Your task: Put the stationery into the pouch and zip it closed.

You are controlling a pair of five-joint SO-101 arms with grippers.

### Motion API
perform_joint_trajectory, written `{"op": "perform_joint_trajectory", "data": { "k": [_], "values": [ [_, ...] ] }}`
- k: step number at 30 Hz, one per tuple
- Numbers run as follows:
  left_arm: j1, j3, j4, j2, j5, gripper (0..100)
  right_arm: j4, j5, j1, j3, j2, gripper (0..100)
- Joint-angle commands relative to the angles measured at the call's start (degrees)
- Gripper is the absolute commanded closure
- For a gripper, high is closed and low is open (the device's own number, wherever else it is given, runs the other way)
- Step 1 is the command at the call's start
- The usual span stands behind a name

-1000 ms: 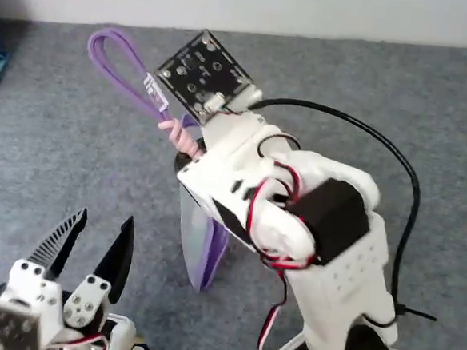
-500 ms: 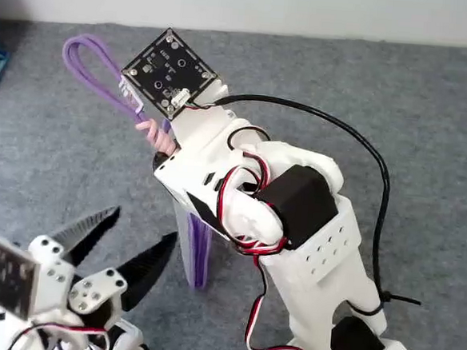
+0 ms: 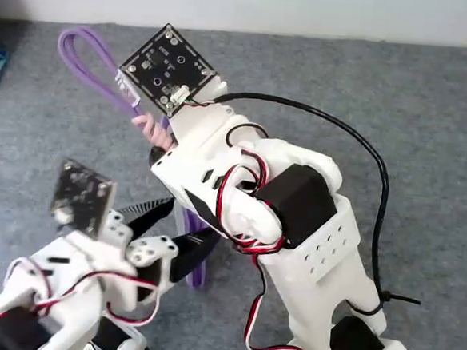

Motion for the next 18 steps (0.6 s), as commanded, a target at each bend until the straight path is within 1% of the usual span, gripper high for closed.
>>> {"op": "perform_joint_trajectory", "data": {
  "k": [1, 7, 9, 14, 18],
  "values": [
    [0.35, 1.45, -1.67, 1.32, 0.62, 76, -0.92, 0.0, -0.04, -0.26, -0.66, 99.1],
    [0.35, -0.92, -1.76, 1.32, 0.35, 89, -1.27, 0.0, 0.04, -0.26, -0.66, 99.1],
    [0.35, -2.59, -1.41, 1.32, 0.35, 91, -1.27, 0.0, 0.4, -0.26, -0.66, 99.1],
    [0.35, -4.88, -1.32, 1.32, 0.35, 91, -1.36, 0.0, 1.54, -0.26, -0.57, 99.1],
    [0.35, -4.7, -1.32, 1.58, 0.35, 99, -1.36, 0.0, 1.54, -0.53, -0.66, 99.1]
  ]
}}
